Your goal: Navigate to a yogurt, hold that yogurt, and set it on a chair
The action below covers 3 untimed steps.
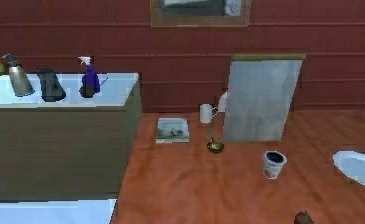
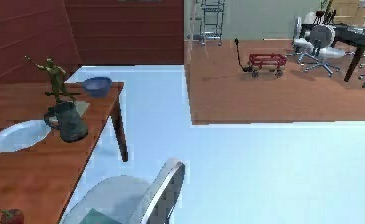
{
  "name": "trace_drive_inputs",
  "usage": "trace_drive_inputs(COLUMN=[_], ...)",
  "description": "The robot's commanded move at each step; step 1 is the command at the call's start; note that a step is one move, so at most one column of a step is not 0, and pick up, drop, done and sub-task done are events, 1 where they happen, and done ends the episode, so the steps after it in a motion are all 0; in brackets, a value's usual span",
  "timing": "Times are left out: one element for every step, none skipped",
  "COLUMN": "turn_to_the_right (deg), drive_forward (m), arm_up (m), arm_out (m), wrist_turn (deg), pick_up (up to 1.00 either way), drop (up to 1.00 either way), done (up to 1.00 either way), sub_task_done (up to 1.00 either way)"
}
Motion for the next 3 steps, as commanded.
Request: trace_drive_inputs(turn_to_the_right=[-45.0,-12.0,0.0], drive_forward=[0.00,0.00,0.00], arm_up=[0.00,0.00,0.50], arm_out=[0.00,0.00,0.00], wrist_turn=[0.0,0.0,0.0], pick_up=[0.00,0.00,0.00], drop=[0.00,0.00,0.00], done=[0.00,0.00,0.00], sub_task_done=[0.00,0.00,0.00])
